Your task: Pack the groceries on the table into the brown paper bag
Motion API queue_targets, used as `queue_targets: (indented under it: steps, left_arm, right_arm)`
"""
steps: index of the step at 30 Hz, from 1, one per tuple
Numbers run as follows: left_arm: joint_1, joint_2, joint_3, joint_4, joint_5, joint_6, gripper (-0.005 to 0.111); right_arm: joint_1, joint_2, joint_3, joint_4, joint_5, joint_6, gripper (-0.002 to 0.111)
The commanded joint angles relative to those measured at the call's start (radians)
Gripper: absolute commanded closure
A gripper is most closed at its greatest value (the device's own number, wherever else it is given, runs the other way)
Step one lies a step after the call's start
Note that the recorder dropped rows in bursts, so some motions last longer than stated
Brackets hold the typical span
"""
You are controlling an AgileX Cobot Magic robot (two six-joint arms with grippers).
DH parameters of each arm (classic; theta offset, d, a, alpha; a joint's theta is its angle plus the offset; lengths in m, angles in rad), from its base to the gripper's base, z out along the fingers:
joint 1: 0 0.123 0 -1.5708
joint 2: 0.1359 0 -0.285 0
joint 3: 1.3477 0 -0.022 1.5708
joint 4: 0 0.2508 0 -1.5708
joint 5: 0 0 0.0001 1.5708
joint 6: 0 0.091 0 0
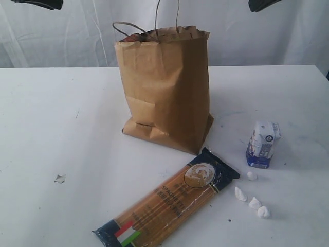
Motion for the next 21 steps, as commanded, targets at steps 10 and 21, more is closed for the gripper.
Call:
queue_targets:
  steps: [10,21]
  left_arm:
    - [0.053,-0.032,0.002,0.310,0.088,-0.361,0.107]
    - [0.141,-0.357,0.273,0.315,0.077,-0.373,0.107]
  right_arm:
    - [-0.003,0.002,0.004,-0.146,-0.003,0.000,0.108]
    - [-0.003,0.002,0.034,-0.198,-0.003,0.052,0.108]
